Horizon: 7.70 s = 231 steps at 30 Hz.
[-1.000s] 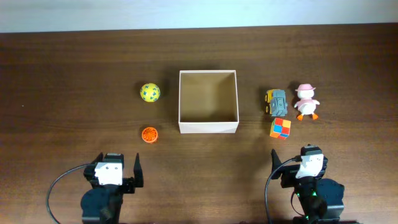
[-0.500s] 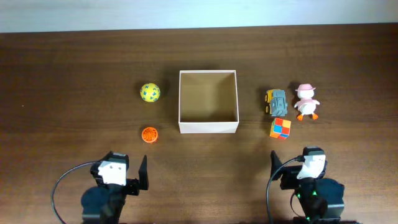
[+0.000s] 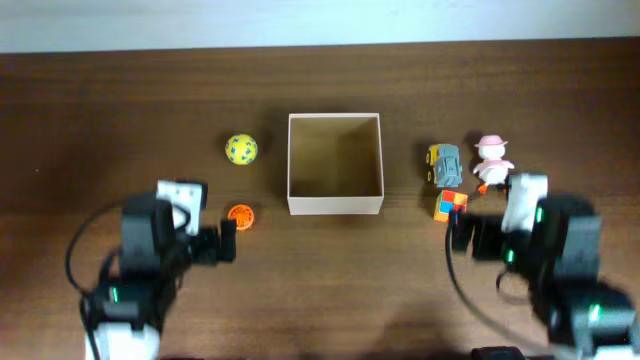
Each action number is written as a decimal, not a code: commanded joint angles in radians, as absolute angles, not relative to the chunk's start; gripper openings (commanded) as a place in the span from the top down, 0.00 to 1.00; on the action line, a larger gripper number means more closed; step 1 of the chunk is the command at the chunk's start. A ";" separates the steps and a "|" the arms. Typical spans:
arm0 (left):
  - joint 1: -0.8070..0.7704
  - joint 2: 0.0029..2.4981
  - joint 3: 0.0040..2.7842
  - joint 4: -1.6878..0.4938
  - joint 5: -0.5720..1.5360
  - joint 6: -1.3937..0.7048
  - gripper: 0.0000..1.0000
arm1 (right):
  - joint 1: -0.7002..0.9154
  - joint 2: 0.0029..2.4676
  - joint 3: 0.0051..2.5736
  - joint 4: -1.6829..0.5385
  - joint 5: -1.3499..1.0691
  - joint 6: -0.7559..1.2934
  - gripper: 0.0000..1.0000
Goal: Pack container
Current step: 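Move the right gripper to the grey-yellow toy truck and grasp it, then carry the truck into the box and open the right gripper, then move the right gripper to the pink-hatted duck plush and grasp it, then carry the duck into the box and release it beside the truck, then move the right gripper to the orange-blue cube and grasp it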
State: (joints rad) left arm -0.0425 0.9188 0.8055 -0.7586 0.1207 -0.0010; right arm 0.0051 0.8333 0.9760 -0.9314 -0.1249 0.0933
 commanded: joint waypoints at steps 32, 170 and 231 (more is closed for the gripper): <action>-0.035 1.388 1.273 -0.956 0.135 -0.008 0.01 | -0.002 2.011 1.478 -0.862 -0.039 0.105 0.32; -0.035 1.388 1.272 -0.956 0.135 -0.008 0.01 | 0.462 1.830 1.842 -1.164 0.028 0.398 0.96; -0.035 1.388 1.272 -0.956 0.135 -0.008 0.01 | 0.017 1.774 1.085 -0.800 0.048 0.297 0.33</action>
State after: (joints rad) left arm -0.0422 1.3861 1.2545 -0.9543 0.1246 -0.0013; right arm 0.0181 1.7798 1.1267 -0.8253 0.0582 0.2657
